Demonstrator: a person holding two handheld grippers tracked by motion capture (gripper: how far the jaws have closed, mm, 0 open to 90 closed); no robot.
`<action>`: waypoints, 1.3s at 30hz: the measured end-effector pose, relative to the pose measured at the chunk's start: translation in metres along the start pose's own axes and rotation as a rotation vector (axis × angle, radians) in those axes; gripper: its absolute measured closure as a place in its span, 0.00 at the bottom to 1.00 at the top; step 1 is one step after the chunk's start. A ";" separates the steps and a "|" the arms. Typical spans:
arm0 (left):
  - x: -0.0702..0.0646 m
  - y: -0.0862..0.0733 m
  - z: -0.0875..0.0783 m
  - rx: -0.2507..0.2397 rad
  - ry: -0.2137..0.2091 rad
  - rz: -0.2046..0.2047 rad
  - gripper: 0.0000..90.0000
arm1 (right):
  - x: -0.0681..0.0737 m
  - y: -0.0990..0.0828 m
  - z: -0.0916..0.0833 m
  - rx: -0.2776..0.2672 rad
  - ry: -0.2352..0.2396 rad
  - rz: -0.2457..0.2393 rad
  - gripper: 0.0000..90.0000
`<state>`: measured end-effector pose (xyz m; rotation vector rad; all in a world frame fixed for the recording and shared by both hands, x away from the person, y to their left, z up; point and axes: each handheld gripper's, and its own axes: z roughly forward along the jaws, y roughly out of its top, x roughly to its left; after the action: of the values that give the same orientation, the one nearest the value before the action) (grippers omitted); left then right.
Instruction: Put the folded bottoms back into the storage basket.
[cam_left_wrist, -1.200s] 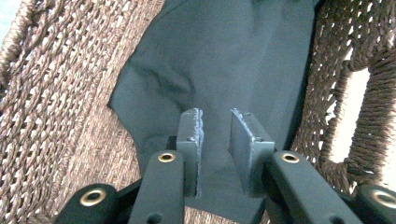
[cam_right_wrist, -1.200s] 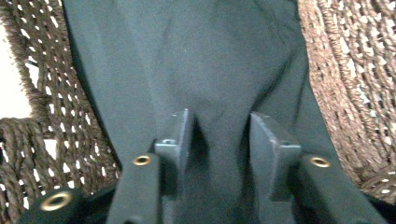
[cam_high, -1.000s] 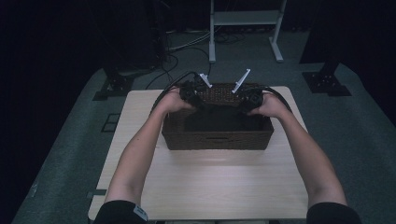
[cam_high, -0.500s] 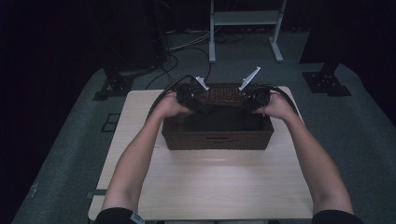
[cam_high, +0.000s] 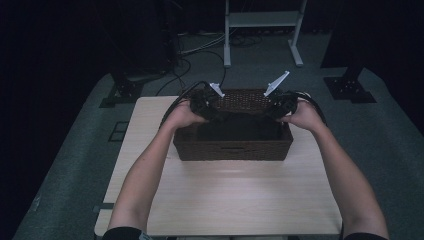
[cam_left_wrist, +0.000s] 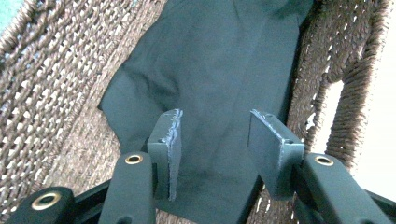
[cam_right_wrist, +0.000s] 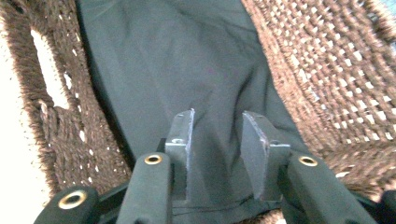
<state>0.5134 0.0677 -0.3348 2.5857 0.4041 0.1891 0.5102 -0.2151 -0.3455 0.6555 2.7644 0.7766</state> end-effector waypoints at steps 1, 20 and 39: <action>0.000 -0.001 0.000 0.006 -0.002 -0.004 0.59 | 0.000 0.000 0.001 0.008 0.000 0.000 0.71; -0.001 -0.006 -0.006 -0.022 -0.008 -0.002 0.58 | 0.003 0.007 0.052 0.179 -0.004 -0.016 0.91; -0.001 -0.016 -0.007 -0.032 -0.011 -0.019 0.55 | 0.001 0.006 0.037 0.108 0.014 0.031 0.87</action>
<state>0.5071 0.0839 -0.3368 2.5495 0.4177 0.1733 0.5231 -0.1933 -0.3738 0.7173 2.8315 0.6439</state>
